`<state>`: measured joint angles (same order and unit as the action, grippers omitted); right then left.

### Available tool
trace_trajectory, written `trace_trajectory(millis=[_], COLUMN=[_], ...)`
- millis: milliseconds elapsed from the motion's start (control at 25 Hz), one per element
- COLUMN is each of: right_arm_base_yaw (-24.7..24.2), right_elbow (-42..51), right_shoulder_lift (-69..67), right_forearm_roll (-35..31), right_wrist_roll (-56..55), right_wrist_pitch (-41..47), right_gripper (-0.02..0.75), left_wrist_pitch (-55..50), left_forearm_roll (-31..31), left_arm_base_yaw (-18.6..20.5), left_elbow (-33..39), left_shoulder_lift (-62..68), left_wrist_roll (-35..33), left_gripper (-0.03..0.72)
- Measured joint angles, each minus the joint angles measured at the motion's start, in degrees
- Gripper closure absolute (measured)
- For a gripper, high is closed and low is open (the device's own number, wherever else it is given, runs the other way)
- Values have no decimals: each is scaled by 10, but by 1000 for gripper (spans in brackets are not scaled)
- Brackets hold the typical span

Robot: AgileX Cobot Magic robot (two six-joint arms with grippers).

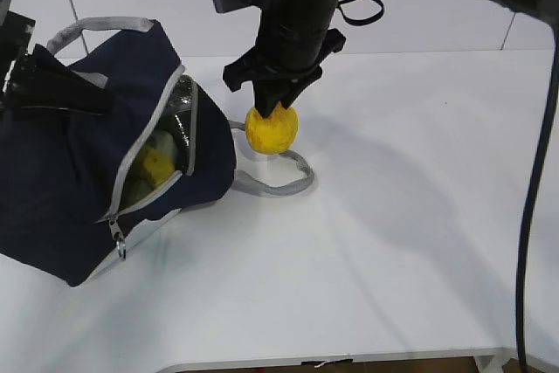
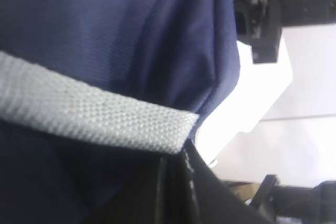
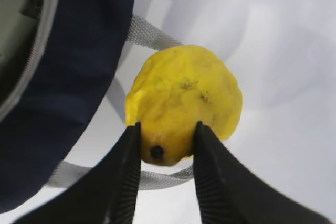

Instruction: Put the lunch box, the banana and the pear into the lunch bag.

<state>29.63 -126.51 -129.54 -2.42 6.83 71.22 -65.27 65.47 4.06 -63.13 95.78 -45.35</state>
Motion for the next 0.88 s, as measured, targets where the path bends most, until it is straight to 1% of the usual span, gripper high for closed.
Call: trace_trajectory(millis=[200, 360, 560, 760, 880], right_arm_base_yaw=[0, 0, 0, 0, 0], right_elbow=[-1, -1, -1, -2, -2], right_shoulder_lift=[38, 74, 114, 131, 134], right_forearm_roll=[0, 0, -15, -19, -23], right_wrist_roll=[0, -1, -1, -6, -9], right_wrist_pitch=[1, 3, 5, 7, 8], right_gripper=[476, 477, 477, 477, 477], left_wrist_pitch=[3, 6, 7, 7, 3], left_forearm_roll=[32, 35, 37, 39, 51], left_arm_base_yaw=[0, 0, 0, 0, 0], left_elbow=[0, 0, 0, 0, 0], left_shoulder_lift=[0, 0, 0, 0, 0], left_wrist_roll=[0, 0, 0, 0, 0], left_gripper=[697, 697, 697, 697, 697])
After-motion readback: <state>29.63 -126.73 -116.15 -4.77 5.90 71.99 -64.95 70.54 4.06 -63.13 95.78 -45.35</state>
